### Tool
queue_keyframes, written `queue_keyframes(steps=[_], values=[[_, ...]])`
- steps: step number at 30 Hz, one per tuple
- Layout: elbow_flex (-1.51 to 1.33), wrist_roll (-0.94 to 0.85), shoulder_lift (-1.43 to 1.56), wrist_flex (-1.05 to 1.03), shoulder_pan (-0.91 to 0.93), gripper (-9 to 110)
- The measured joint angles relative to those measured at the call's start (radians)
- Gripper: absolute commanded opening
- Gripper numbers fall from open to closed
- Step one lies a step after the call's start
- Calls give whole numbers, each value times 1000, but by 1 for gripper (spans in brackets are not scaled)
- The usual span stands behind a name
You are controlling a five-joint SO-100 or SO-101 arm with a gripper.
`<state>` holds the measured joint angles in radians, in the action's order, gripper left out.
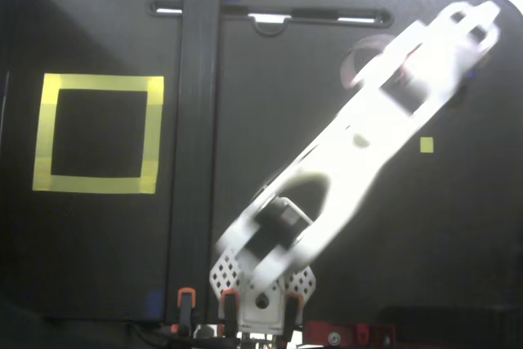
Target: Grasp the block and place it in the designated area.
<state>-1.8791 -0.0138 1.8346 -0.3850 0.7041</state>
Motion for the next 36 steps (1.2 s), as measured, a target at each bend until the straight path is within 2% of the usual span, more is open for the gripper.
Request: queue_keyframes(steps=[7, 19, 36], values=[[426, 5, -334, -336, 6, 0], [764, 5, -543, -787, 6, 0], [948, 2, -713, -857, 12, 0]])
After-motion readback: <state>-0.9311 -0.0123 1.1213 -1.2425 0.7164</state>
